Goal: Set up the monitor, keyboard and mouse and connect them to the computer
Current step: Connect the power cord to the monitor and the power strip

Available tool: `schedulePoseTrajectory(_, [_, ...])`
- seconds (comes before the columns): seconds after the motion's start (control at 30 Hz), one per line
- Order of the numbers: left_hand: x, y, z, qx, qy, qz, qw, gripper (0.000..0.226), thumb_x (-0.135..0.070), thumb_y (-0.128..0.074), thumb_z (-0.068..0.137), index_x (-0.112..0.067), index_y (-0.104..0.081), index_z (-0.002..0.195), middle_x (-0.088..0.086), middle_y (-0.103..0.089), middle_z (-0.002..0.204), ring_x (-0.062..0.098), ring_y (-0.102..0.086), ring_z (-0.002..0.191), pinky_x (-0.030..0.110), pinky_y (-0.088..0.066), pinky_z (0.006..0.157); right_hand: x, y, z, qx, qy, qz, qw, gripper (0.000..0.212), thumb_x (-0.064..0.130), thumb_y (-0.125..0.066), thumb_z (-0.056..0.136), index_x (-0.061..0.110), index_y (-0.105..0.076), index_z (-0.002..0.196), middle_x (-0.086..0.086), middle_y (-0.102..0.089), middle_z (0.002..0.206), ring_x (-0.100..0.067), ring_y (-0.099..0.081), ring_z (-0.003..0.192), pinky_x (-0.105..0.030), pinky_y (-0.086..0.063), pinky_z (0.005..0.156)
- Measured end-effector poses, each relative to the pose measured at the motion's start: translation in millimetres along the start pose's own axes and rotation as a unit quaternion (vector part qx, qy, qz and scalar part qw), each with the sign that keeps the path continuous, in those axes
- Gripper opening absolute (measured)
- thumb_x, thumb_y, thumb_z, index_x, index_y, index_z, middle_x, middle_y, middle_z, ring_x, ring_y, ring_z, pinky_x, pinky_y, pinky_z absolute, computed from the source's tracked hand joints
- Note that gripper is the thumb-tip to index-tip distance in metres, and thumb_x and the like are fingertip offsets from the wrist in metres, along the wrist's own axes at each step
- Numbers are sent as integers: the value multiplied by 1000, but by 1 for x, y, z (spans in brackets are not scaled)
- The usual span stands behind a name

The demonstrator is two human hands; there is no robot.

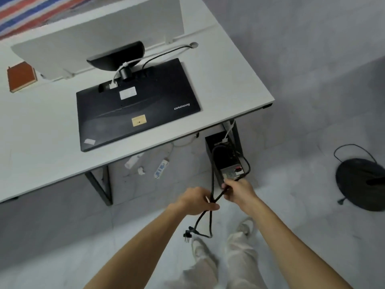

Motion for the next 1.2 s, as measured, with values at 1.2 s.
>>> schedulePoseTrajectory(1.2, [439, -259, 463, 102, 178, 216, 955, 50, -50, -48, 100, -15, -52, 135, 7, -57, 133, 28, -57, 121, 38, -46, 95, -317, -98, 553, 11, -94, -766, 636, 37, 17, -54, 95, 11, -59, 131, -7, -63, 129, -25, -63, 114, -35, -53, 85])
Point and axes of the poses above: each hand's wrist, its own z-axis towards the middle knuckle, its own y-axis out of the back of the hand, x = y × z, the point moved 7 cm from there along z, towards the middle knuckle
